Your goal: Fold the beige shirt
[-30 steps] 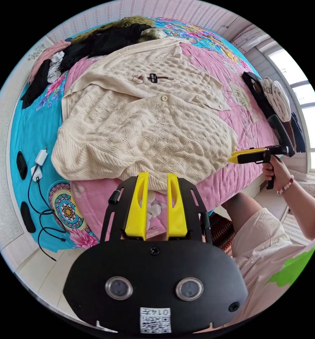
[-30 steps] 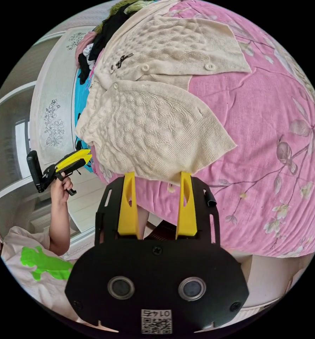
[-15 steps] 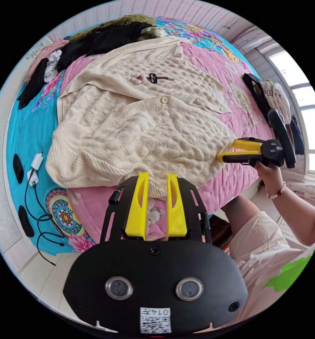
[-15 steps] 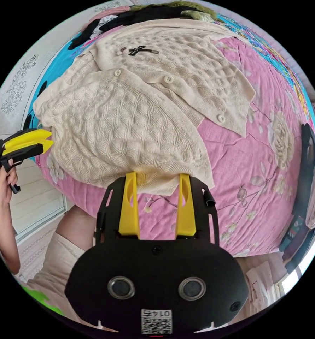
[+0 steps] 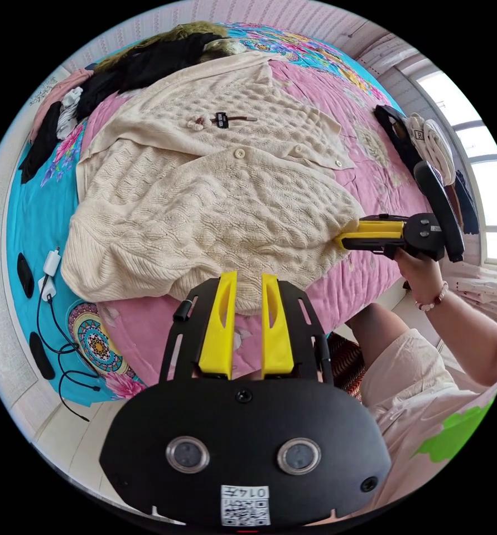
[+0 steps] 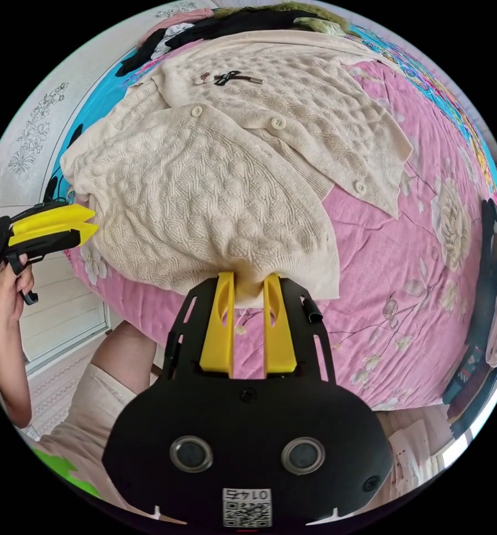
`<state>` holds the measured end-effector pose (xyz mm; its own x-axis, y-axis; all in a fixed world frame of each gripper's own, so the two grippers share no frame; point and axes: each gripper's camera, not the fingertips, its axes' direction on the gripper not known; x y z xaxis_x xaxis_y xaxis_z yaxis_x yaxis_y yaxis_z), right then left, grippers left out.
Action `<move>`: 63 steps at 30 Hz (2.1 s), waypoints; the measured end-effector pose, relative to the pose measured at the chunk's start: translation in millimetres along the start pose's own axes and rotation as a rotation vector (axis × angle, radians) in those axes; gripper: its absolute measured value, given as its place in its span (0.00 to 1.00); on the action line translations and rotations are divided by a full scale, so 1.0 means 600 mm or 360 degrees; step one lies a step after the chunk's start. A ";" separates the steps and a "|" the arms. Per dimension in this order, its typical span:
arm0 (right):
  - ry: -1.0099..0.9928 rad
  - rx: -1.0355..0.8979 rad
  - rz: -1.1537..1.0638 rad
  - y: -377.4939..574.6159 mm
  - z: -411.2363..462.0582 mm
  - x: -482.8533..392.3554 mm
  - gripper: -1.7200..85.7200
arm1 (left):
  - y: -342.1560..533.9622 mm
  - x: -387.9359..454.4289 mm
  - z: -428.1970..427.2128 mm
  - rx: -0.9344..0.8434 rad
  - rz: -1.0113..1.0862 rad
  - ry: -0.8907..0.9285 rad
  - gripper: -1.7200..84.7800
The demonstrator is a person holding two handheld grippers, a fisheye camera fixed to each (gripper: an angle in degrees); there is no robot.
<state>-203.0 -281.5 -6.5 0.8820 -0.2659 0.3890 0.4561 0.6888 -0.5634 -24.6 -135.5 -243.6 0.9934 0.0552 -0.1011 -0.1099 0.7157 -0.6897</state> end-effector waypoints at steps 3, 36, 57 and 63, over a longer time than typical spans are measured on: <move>-0.0046 0.0024 -0.0022 0.009 -0.003 -0.003 0.08 | 0.019 -0.004 0.001 -0.0010 -0.0016 -0.0003 0.11; -0.0635 0.0539 -0.0568 0.097 0.069 -0.043 0.09 | 0.298 0.002 0.037 0.0364 -0.0147 -0.0113 0.10; -0.0764 0.0489 -0.0426 0.107 -0.051 0.037 0.07 | 0.666 0.004 0.000 0.0707 -0.0277 -0.0104 0.09; -0.0731 0.0685 -0.0121 0.198 0.010 0.110 0.16 | 0.711 -0.002 0.038 0.0676 -0.0282 -0.0024 0.09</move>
<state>-91.3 -213.0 -43.3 0.6647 -0.0738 0.7434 0.3426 0.9144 -0.2156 -72.1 185.7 -521.6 0.9963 -0.0858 0.0047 0.0823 0.9367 -0.3403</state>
